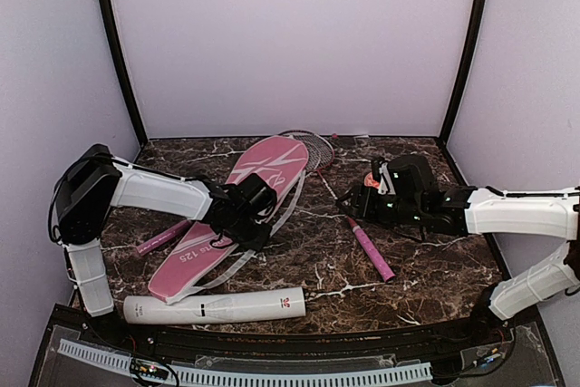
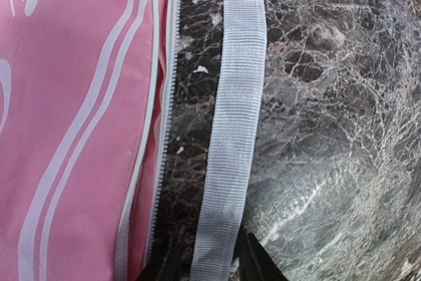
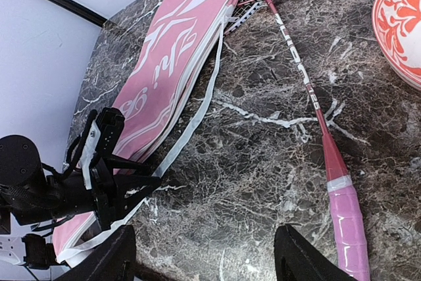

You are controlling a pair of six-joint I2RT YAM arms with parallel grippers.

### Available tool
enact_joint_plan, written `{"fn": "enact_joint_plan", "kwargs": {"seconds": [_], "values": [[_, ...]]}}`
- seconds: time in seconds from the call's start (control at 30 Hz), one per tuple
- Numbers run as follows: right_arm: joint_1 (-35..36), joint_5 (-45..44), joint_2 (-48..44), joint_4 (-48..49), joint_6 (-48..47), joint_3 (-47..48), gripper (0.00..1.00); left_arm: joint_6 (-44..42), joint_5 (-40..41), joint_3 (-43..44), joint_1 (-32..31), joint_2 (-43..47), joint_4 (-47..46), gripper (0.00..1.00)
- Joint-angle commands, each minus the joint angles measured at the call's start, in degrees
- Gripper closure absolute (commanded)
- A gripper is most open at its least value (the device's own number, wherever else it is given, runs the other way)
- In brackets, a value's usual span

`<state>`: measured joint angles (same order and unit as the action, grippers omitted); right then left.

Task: Pack up the badminton gear
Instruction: Adjust the carry handle on the racket bag.

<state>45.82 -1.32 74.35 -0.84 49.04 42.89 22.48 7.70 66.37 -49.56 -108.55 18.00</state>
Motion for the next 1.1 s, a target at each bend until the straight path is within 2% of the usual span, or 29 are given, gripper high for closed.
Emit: {"fn": "enact_joint_plan", "kwargs": {"seconds": [0.0,0.3,0.5,0.7,0.9,1.0,1.07], "values": [[0.45,-0.46,0.26,0.8,0.36,-0.01,0.28,0.64,-3.76,-0.17,-0.19,-1.6,0.44,0.73],[0.41,-0.61,0.52,0.69,0.31,0.09,0.28,1.69,-6.72,-2.05,-0.45,-0.69,-1.57,1.0],[0.43,-1.11,0.39,-0.06,0.11,0.58,0.28,2.07,-3.98,-1.26,-0.54,6.0,-2.17,1.0],[0.45,-1.48,0.38,-0.3,0.07,0.73,0.28,1.54,3.53,-2.19,0.12,15.45,-1.39,1.0],[0.46,-1.09,0.95,0.01,0.0,0.86,0.28,1.52,2.03,-7.15,7.99,22.06,-1.85,1.0],[0.56,-0.63,1.23,0.15,0.01,1.04,0.28,1.03,-0.92,-9.88,12.38,22.94,-2.61,1.0],[0.5,-0.69,1.12,0.01,0.01,1.19,0.28,0.3,-0.15,-10.9,13.86,22.9,-1.84,1.0]]}}
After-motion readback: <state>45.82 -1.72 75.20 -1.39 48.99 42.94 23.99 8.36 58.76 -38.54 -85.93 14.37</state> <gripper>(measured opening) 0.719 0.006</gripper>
